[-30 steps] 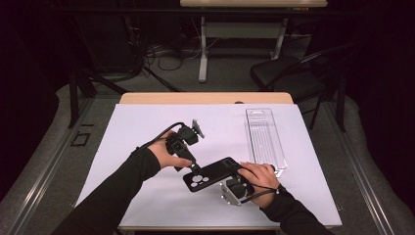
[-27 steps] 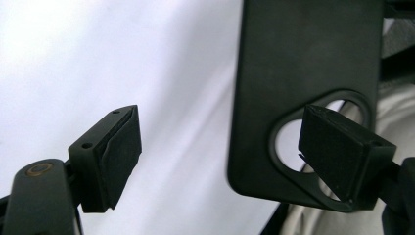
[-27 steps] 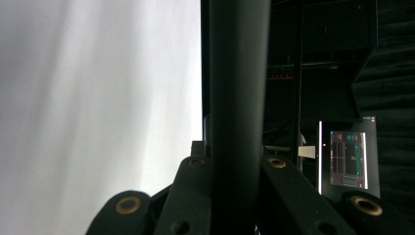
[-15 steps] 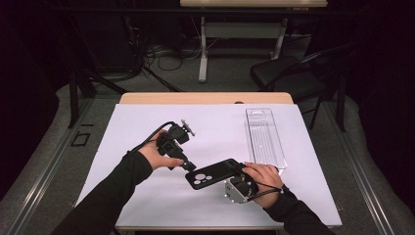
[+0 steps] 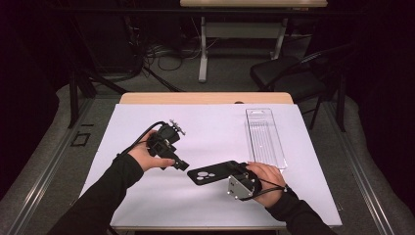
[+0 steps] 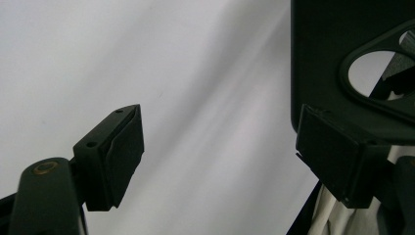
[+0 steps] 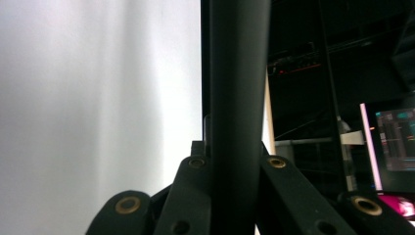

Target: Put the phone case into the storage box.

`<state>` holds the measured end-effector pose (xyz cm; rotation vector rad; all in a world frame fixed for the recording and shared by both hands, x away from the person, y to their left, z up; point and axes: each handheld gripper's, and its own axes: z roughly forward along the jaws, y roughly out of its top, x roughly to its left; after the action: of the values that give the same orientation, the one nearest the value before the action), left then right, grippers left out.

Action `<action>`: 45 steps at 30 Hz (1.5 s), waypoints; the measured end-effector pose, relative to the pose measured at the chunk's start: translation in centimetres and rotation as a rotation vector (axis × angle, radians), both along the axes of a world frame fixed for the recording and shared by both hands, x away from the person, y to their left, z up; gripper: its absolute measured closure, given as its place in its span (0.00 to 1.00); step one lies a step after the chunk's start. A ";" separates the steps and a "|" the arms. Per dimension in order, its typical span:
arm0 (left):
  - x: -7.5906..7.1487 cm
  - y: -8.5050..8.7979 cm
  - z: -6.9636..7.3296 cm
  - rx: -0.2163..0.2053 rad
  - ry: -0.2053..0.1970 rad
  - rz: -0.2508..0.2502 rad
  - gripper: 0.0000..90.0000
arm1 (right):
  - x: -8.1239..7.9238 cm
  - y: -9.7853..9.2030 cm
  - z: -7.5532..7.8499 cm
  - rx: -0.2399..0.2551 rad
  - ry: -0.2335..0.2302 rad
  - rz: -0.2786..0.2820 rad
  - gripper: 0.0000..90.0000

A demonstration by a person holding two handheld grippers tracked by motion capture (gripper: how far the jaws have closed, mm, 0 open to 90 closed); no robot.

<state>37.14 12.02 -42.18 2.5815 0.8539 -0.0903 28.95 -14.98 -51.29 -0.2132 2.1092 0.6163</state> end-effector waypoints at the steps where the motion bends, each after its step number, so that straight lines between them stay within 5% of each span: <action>1: 0.0 0.1 0.0 -0.005 -0.005 -0.001 0.21 | 0.1 0.0 0.1 0.001 0.006 0.004 0.98; 13: -0.6 0.8 0.2 -0.045 -0.032 -0.009 0.21 | 0.8 -0.3 0.5 0.102 0.178 -0.023 0.98; 31: -1.3 1.0 0.4 -0.181 -0.074 -0.042 0.29 | 2.2 -1.0 1.5 0.374 0.500 -0.011 0.98; 45: -1.7 -0.2 0.7 -0.265 -0.101 -0.115 0.36 | 2.8 -1.0 1.6 0.464 0.590 0.021 0.98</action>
<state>35.41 11.86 -41.51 2.3625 0.6122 -0.0990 31.76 -15.94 -49.73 0.2381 2.4335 1.2781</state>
